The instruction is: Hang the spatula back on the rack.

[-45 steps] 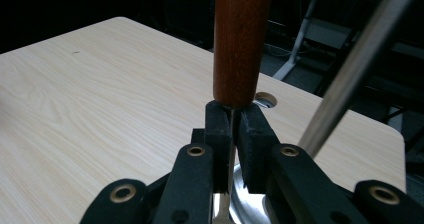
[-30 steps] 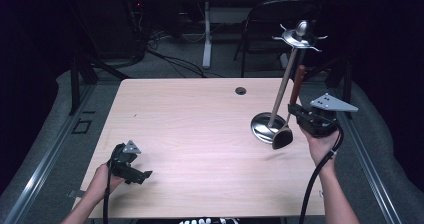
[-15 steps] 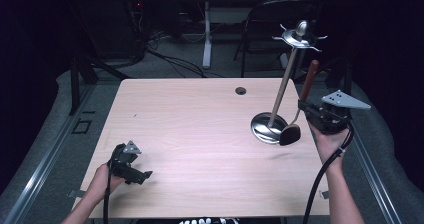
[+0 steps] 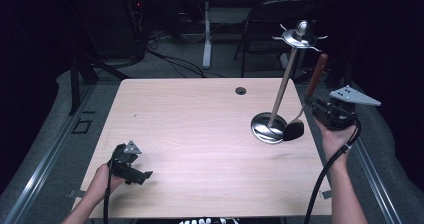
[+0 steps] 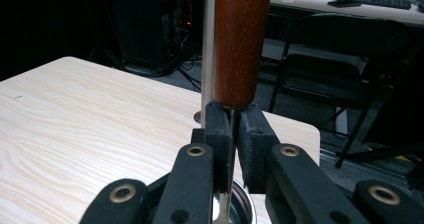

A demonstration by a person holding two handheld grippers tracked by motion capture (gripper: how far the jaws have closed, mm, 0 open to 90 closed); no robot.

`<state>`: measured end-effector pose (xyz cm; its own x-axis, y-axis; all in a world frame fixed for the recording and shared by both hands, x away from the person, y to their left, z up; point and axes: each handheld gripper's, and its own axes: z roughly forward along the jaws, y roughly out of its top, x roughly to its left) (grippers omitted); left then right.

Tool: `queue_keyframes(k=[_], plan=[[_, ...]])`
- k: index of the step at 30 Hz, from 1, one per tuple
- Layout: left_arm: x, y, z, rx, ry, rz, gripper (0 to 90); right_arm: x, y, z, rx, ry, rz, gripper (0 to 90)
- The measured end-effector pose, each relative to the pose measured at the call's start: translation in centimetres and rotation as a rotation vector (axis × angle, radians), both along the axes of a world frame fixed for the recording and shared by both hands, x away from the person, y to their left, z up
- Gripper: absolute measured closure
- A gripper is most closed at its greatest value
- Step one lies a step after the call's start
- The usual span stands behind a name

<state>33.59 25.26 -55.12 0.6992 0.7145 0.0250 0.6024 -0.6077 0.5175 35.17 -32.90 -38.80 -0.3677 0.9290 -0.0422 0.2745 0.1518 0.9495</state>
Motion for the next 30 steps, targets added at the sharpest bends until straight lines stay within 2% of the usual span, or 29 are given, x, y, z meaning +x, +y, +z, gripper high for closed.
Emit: queue_keyframes(k=[12, 30], plan=[[0.0, 0.0, -0.1, 0.010, 0.004, -0.001, 1.3, 0.5, -0.1, 1.1, 0.016, -0.019, 0.006, 84.4], [-0.1, 0.1, -0.2, 0.008, 0.010, 0.006, 1.3, 1.6, 0.1, 1.6, 0.036, 0.004, 0.025, 84.4]])
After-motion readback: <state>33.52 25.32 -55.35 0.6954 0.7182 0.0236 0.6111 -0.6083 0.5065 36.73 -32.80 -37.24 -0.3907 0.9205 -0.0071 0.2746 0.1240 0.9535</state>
